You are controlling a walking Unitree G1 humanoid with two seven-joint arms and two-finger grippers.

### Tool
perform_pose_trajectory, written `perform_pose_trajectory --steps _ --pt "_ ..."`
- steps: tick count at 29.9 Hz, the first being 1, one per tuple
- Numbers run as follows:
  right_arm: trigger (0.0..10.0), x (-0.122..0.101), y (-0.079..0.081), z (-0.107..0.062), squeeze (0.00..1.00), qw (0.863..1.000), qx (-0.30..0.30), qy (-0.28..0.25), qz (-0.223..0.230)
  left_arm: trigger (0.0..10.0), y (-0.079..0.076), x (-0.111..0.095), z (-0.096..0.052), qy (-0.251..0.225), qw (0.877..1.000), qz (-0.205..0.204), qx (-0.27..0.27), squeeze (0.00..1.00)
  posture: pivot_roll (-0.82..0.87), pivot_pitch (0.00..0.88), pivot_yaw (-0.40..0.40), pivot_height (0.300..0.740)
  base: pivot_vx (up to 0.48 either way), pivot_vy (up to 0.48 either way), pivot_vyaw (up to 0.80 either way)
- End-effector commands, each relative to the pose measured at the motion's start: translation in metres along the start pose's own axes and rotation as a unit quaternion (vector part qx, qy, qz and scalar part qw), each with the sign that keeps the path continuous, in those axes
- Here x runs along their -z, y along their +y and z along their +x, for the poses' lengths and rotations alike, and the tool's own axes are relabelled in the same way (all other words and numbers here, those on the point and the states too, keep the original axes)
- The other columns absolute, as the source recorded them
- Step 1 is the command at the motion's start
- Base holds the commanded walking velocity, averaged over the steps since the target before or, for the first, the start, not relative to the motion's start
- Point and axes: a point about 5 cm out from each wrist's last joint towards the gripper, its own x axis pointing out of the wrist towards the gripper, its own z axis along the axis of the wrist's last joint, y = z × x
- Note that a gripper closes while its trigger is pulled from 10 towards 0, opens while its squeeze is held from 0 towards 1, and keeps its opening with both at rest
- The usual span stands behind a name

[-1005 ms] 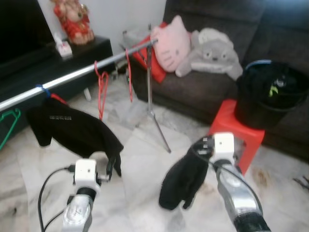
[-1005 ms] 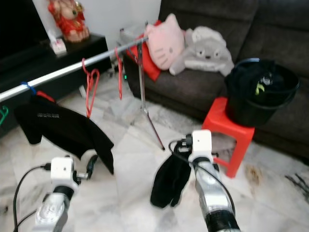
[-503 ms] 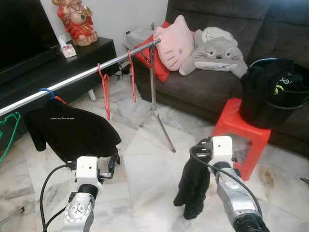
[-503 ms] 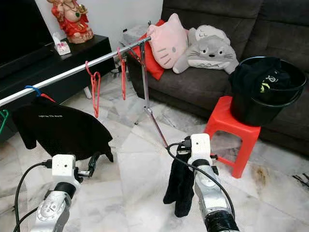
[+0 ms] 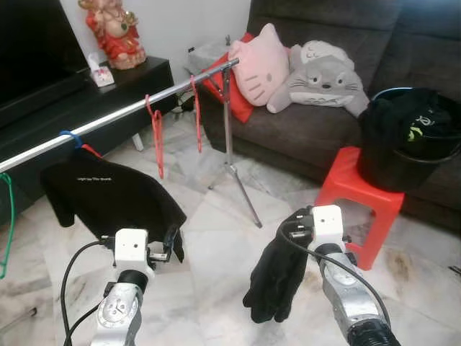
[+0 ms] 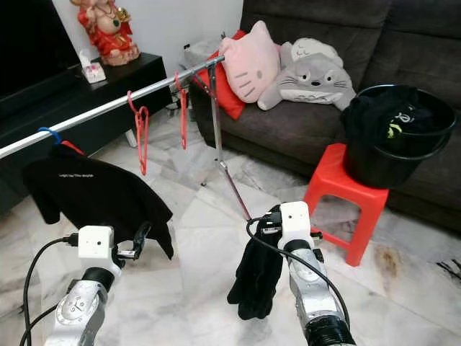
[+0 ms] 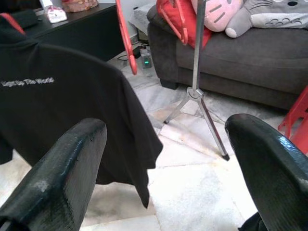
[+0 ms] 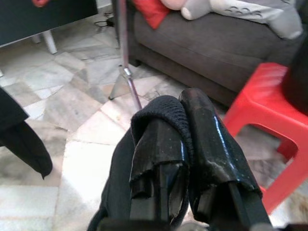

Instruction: Hang hanger

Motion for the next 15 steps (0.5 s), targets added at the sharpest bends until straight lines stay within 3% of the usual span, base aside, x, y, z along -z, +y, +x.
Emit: perform_pose_trajectory --steps 1,15 --pt "10.0 -0.0071 0.0063 0.0025 0.00 1.000 -0.011 -0.019 -0.004 10.0 0.0023 -0.0044 0.0014 -0.003 1.000 0.003 -0.006 0.00 -0.15 0.000 0.090 0.732 0.247 0.000 0.80" --pt "10.0 -0.0008 0.0071 0.0016 0.00 1.000 -0.013 -0.007 0.002 10.0 0.0026 -0.0092 0.0035 -0.011 1.000 0.003 -0.007 0.00 -0.15 0.000 0.089 0.732 0.277 0.000 0.00"
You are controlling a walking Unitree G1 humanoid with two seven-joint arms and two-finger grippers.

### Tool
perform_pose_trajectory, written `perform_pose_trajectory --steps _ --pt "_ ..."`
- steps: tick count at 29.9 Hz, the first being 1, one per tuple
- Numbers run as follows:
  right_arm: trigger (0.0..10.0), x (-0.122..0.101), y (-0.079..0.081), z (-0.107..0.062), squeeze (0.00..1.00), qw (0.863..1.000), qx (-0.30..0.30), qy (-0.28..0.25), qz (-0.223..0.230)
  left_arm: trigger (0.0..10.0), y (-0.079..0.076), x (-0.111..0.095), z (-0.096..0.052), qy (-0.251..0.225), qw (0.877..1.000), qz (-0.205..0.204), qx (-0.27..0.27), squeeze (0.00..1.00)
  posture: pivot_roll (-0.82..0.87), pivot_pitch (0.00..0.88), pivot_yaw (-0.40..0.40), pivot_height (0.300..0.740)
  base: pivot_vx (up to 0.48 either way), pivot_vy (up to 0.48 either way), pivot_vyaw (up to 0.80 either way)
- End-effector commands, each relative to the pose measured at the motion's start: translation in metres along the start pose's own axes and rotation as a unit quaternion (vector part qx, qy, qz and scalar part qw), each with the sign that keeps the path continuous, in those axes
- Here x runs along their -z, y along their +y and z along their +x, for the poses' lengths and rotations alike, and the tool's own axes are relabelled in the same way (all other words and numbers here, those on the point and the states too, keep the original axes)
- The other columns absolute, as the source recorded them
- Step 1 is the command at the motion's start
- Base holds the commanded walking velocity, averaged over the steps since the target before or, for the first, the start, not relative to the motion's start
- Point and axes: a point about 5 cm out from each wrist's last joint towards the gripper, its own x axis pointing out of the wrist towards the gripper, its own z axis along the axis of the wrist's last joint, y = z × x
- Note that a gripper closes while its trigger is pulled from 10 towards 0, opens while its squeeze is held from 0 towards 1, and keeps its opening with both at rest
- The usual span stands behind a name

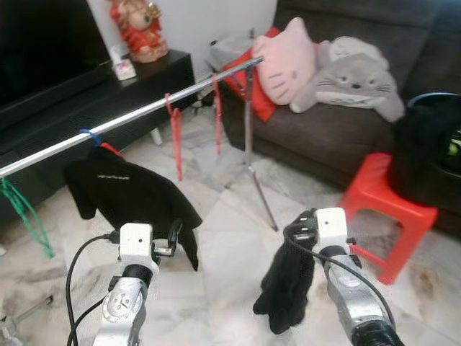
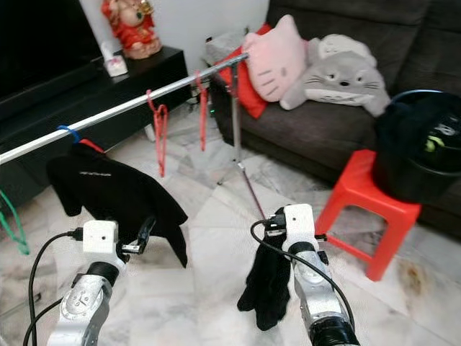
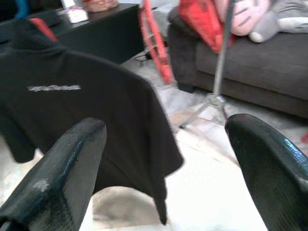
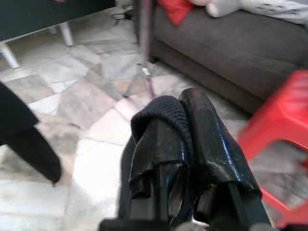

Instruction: Hang hanger

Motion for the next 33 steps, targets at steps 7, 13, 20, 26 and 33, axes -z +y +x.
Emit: perform_pose_trajectory --steps 7,13,20,26,33 --pt "10.0 -0.002 0.010 0.001 0.00 1.000 -0.018 -0.009 -0.007 10.0 0.004 -0.007 0.002 -0.007 1.000 0.000 -0.010 0.00 -0.15 0.000 0.087 0.732 0.294 0.000 0.00" --pt "10.0 -0.001 0.011 0.001 0.00 1.000 -0.019 -0.009 -0.008 10.0 0.003 -0.014 0.005 -0.017 1.000 -0.001 -0.009 0.00 -0.14 0.000 0.088 0.732 0.295 0.000 0.00" --pt "10.0 0.003 0.010 0.000 0.00 1.000 -0.016 0.000 -0.006 10.0 0.002 -0.016 0.005 -0.020 1.000 -0.001 -0.006 0.00 -0.14 0.000 0.088 0.732 0.293 0.000 0.00" --pt "10.0 0.003 0.010 0.001 0.00 1.000 -0.015 -0.001 -0.006 10.0 0.003 -0.017 0.005 -0.018 1.000 -0.001 -0.006 0.00 -0.14 0.000 0.088 0.732 0.292 0.000 0.00" --pt "10.0 0.008 0.009 0.000 0.00 1.000 -0.006 0.012 0.007 10.0 -0.001 -0.021 0.007 -0.023 1.000 -0.004 0.001 0.00 -0.14 0.000 0.089 0.732 0.298 0.000 0.00"
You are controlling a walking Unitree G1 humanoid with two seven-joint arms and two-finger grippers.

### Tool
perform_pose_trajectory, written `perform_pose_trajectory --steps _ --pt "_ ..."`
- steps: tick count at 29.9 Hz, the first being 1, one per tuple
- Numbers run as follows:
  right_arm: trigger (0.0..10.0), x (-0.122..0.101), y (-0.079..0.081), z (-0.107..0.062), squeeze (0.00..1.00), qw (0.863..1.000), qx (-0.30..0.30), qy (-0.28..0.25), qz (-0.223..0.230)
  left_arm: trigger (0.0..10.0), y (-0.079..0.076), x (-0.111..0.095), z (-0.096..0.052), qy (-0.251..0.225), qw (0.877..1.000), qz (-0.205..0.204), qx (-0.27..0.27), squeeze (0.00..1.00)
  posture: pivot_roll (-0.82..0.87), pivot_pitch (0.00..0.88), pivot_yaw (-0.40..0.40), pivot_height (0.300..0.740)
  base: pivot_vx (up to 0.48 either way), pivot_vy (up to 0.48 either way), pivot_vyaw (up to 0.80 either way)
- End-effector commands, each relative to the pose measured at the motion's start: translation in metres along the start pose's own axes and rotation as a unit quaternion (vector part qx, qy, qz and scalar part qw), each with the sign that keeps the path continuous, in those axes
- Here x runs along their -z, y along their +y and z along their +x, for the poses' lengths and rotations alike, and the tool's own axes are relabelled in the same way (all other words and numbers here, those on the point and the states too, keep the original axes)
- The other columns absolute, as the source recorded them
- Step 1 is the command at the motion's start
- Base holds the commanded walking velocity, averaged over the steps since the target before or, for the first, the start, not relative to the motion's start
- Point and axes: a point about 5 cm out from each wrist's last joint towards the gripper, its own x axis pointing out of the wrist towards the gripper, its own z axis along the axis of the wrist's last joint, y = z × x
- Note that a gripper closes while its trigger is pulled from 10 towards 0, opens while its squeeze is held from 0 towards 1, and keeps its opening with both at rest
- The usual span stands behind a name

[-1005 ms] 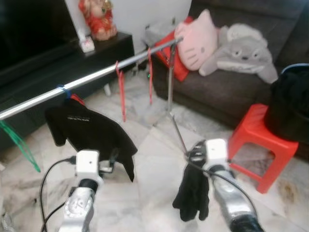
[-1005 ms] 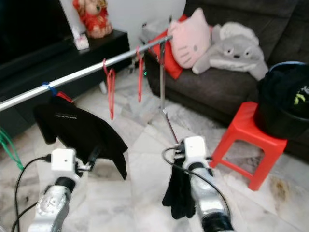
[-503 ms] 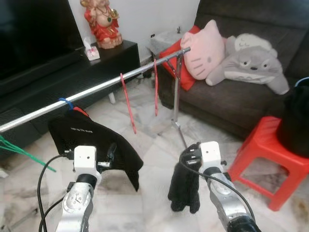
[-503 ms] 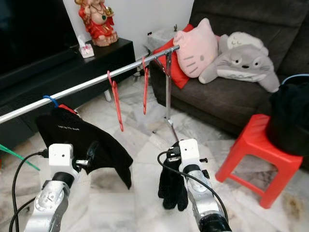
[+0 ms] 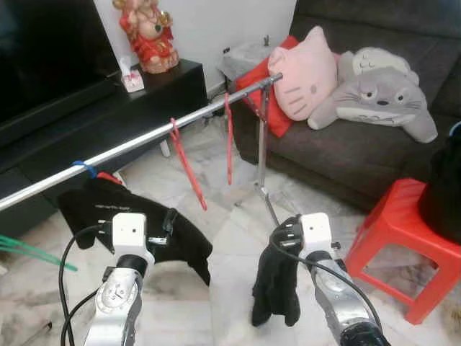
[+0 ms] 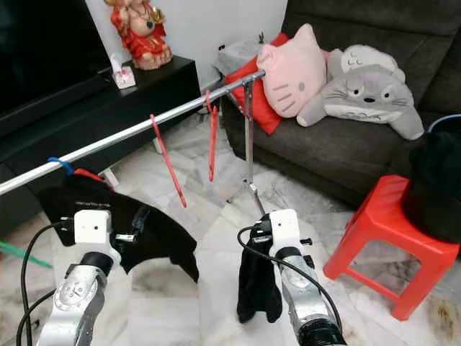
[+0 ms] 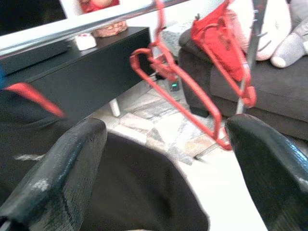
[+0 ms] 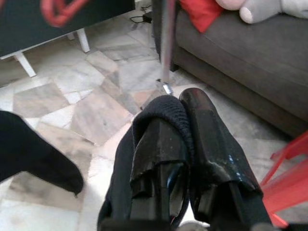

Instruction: Hang hanger

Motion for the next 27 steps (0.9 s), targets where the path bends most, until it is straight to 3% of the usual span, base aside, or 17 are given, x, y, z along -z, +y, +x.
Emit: perform_pose_trajectory --steps 1,8,14,27 --pt "10.0 -0.0030 -0.0038 0.0011 0.00 1.000 0.010 -0.007 0.009 10.0 -0.0003 -0.0032 0.0009 -0.004 1.000 -0.001 0.004 0.00 -0.14 0.000 0.089 0.732 0.300 0.000 0.00" --pt "10.0 0.0033 -0.0040 0.0000 0.00 1.000 0.016 0.009 0.013 10.0 -0.0012 -0.0035 0.0013 -0.003 1.000 -0.003 0.007 0.00 -0.14 0.000 0.090 0.732 0.304 0.000 0.00" --pt "10.0 0.0026 -0.0027 0.0001 0.00 1.000 0.015 0.007 0.017 10.0 -0.0014 -0.0033 0.0011 -0.001 1.000 -0.002 0.008 0.00 -0.14 0.000 0.090 0.732 0.303 0.000 -0.73" --pt "10.0 0.0007 -0.0023 0.0005 0.00 1.000 0.016 0.002 0.015 10.0 -0.0023 -0.0014 0.0029 0.010 1.000 0.003 0.006 0.00 -0.14 0.000 0.091 0.732 0.309 0.000 0.00"
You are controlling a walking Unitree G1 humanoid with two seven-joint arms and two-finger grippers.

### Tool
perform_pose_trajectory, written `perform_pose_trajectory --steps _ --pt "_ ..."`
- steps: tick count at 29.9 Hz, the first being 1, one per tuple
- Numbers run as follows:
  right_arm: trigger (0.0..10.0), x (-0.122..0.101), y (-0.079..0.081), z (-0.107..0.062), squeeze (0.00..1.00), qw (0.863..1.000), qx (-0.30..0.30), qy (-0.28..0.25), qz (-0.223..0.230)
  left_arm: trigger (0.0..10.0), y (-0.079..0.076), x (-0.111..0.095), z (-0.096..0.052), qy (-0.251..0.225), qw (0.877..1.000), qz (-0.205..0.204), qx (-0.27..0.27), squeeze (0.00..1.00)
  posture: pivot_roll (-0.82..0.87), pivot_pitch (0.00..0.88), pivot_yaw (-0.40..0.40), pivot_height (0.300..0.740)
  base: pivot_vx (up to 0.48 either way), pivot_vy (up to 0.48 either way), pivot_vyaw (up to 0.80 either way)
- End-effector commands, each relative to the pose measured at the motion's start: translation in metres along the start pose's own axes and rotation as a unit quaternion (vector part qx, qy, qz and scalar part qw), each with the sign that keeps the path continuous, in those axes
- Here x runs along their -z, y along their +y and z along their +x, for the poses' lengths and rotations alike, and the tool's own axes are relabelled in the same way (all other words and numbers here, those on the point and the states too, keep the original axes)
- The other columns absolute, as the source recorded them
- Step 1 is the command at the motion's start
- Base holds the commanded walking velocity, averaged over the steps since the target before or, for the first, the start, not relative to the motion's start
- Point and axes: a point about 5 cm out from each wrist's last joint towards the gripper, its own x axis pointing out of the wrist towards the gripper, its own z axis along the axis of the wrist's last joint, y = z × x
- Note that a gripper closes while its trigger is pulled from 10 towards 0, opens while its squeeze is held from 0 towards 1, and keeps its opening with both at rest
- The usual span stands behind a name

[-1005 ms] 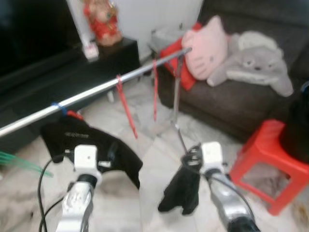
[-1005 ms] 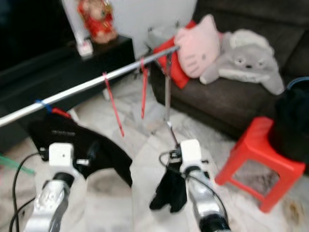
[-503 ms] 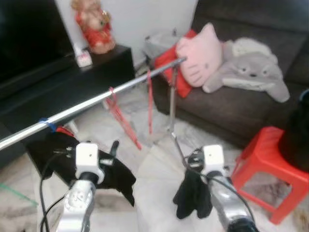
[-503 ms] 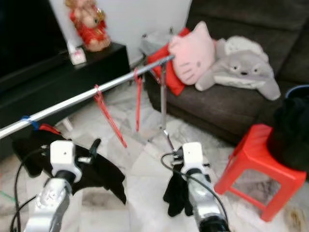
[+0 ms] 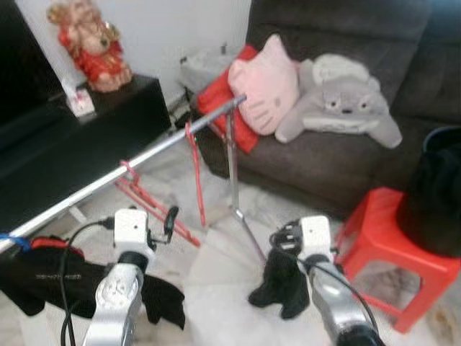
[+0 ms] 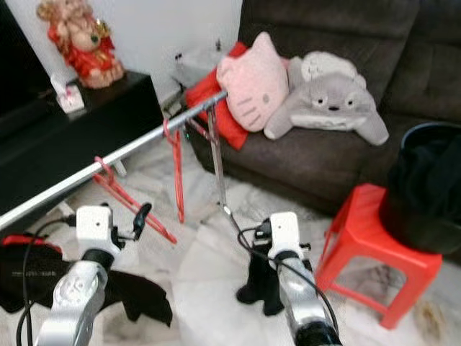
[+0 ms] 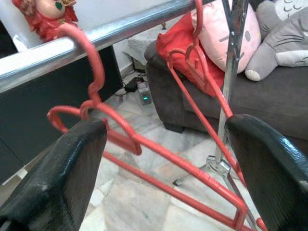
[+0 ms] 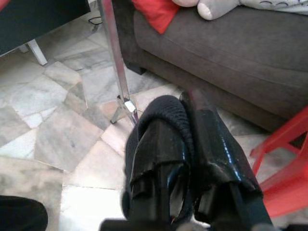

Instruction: Hang hanger

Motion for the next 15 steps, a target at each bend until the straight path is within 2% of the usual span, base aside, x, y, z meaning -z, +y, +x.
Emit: perform_pose_trajectory --steps 1,9,15 --pt "10.0 -0.0054 -0.0064 0.0008 0.00 1.000 0.008 -0.012 0.000 10.0 -0.0022 0.0044 -0.0006 0.015 1.000 -0.001 -0.001 0.00 -0.14 0.000 0.091 0.732 0.311 0.000 0.00" --pt "10.0 -0.0057 -0.0036 0.0008 0.00 1.000 0.003 -0.013 0.000 10.0 0.0019 0.0076 0.0006 0.038 0.999 0.002 -0.018 0.00 -0.14 0.000 0.091 0.732 0.304 0.000 0.00" --pt "10.0 -0.0056 -0.0031 0.0009 0.00 1.000 0.003 -0.013 -0.001 10.0 0.0021 0.0102 0.0036 0.070 0.997 0.003 -0.033 0.00 -0.14 0.000 0.091 0.732 0.000 0.000 0.00"
